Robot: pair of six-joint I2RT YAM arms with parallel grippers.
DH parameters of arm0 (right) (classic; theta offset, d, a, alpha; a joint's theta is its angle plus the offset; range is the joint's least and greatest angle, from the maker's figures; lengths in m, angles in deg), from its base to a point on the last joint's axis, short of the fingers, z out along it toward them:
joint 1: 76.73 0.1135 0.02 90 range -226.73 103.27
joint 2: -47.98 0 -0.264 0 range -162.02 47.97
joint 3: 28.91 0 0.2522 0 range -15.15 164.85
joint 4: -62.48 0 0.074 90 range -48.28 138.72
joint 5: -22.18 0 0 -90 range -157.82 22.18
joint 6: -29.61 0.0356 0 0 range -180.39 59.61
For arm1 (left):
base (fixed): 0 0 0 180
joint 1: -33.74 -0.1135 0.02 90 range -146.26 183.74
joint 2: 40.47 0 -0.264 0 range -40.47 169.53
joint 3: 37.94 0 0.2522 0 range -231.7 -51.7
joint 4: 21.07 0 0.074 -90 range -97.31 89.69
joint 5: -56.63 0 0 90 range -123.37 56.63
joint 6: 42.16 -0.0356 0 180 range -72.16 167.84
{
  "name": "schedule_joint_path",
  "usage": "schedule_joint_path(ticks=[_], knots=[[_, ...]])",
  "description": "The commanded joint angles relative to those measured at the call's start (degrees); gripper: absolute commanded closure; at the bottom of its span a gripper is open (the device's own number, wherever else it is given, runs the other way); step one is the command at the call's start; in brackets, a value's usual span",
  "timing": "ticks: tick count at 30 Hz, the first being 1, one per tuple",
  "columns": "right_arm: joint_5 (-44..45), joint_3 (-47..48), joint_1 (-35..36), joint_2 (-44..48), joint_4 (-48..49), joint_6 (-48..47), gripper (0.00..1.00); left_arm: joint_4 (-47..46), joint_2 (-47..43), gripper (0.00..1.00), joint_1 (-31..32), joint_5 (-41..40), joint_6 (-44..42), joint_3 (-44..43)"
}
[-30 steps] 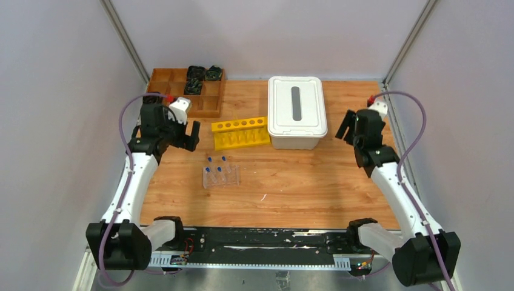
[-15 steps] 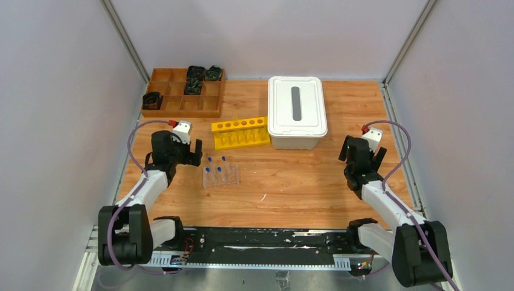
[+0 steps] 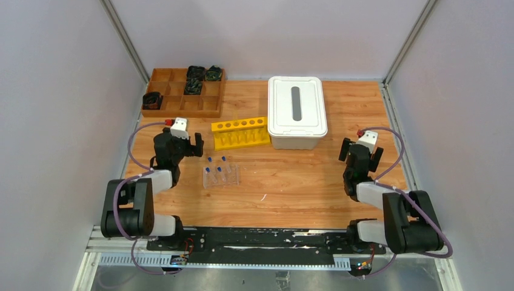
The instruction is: Organize the chemistry lab equipment
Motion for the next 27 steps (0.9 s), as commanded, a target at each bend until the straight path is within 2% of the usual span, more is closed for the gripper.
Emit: schedule_joint_path(ticks=[1,5,9,10,12,15,17,20,23,27], knots=[[-3.1,-1.0,-1.2,-3.7,11.0,-3.2,0.10,-9.8,1.5,0.00,-0.4,-0.5,1.6,1.1],[-9.9,-1.5,-1.2,-4.3,12.4,-6.7,0.11,-14.5,0.1,0.00,-0.4,-2.6,2.6,4.1],[-10.6,-9.2,-0.7,-9.2,32.5,-8.4,0.05,-25.7,-1.4,0.00,0.1,-5.0,2.6,11.2],[-10.9,-9.3,-0.7,-10.8,35.0,-9.0,0.03,-29.1,-0.4,0.00,0.5,-5.0,1.6,12.9],[-10.8,-7.3,-0.7,-11.7,31.4,-9.2,0.00,-38.7,3.7,0.00,1.3,-3.5,1.6,14.8],[-9.7,-1.1,-0.6,-9.1,15.5,-7.4,0.00,-24.0,0.5,0.00,2.2,-5.7,0.0,10.2],[-9.8,-1.4,-0.6,-9.2,16.8,-7.5,0.00,-30.2,2.4,0.00,2.6,-6.7,0.9,11.5],[-9.8,-1.5,-0.7,-9.0,16.7,-7.6,0.00,-26.6,1.2,0.00,2.6,-6.7,0.4,10.9],[-9.7,-1.5,-0.6,-9.0,16.8,-7.6,0.00,-29.6,2.1,0.00,2.6,-6.8,0.9,11.6],[-9.7,-1.5,-0.7,-9.0,16.7,-7.5,0.00,-28.9,1.9,0.00,2.7,-6.7,0.8,11.5]])
